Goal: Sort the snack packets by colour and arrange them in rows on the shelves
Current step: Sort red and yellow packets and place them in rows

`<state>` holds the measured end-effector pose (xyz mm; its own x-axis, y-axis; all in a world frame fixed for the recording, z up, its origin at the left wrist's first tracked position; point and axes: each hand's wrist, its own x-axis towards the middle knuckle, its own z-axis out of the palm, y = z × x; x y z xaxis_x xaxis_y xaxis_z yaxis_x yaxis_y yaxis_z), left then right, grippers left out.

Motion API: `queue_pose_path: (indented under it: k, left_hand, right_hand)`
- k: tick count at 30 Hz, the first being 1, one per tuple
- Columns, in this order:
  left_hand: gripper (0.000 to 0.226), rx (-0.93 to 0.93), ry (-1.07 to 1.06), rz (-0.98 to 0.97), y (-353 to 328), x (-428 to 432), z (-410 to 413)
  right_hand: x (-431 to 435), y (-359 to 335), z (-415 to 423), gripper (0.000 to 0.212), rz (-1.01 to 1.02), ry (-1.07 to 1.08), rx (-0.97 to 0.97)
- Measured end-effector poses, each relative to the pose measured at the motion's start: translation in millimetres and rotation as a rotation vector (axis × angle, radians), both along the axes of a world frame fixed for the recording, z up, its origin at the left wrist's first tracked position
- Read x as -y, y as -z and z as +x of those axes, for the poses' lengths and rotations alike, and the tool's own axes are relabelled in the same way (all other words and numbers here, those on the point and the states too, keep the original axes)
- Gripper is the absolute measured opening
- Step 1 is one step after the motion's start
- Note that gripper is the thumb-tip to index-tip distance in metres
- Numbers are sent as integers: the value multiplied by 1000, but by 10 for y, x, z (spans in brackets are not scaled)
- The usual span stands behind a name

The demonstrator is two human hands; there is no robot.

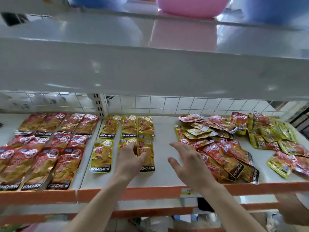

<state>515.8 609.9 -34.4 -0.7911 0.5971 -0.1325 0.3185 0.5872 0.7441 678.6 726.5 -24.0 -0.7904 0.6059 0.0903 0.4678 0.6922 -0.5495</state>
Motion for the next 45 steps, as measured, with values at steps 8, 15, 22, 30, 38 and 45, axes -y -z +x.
queue_pose_path:
  k: [8, 15, 22, 30, 38, 45]
  left_hand:
    - [37, -254, 37, -230, 91, -169, 51]
    - [40, -274, 48, -331, 114, -210, 43]
    - [40, -334, 65, -280, 202, -174, 53]
    - [50, -589, 283, -264, 448, 50, 145]
    - [52, -584, 276, -289, 567, 126, 139]
    - [56, -574, 263, -285, 576, 141, 142]
  right_hand:
    - [-235, 44, -25, 50, -40, -2, -32]
    - [-331, 110, -20, 50, -57, 2, -34]
    - [-331, 135, -57, 51, -56, -9, -34]
    - [-274, 138, -76, 49, -55, 6, -37]
    - [-192, 153, -33, 49, -61, -5, -12]
    - [-177, 152, 33, 50, -56, -6, -23]
